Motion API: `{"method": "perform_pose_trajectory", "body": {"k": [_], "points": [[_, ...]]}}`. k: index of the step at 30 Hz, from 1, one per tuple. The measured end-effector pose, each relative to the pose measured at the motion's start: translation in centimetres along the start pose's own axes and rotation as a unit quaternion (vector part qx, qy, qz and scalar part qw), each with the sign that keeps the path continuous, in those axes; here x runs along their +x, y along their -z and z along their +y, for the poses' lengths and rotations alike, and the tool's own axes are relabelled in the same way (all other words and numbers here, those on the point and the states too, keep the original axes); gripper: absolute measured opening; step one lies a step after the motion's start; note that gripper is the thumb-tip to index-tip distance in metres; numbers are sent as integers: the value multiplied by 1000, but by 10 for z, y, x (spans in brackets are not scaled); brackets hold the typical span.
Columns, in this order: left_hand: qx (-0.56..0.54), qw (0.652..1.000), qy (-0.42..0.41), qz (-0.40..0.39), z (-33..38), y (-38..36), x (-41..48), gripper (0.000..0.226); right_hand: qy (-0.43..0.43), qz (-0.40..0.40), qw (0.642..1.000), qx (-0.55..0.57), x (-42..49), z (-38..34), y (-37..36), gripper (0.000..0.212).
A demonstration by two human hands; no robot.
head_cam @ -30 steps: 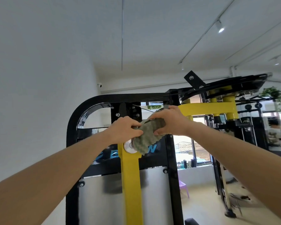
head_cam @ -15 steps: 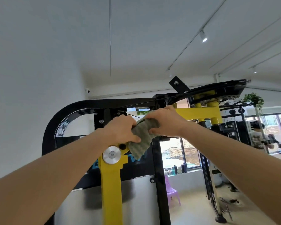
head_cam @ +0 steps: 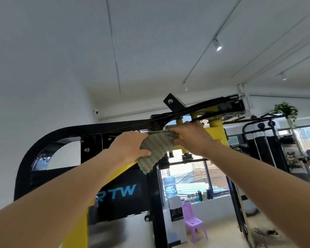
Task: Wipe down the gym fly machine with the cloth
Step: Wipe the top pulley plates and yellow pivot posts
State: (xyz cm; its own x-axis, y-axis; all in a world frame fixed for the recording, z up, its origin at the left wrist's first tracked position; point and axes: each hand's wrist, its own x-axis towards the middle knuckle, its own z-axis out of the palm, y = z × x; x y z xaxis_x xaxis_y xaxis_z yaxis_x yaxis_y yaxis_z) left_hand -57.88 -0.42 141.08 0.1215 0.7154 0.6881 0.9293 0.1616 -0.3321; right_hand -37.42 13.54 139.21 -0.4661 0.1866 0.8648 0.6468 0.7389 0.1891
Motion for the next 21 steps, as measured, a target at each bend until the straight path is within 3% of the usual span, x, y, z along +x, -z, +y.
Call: {"method": "perform_pose_trajectory", "body": {"k": [12,21], "points": [[5,999,-17,43,75,-28,71,61,-30,-19,997,-66,-23,108,-4,33],[34,997,-37,56,89,-37,78,64,-57,39,997,36,-21,101,-17,43]]}}
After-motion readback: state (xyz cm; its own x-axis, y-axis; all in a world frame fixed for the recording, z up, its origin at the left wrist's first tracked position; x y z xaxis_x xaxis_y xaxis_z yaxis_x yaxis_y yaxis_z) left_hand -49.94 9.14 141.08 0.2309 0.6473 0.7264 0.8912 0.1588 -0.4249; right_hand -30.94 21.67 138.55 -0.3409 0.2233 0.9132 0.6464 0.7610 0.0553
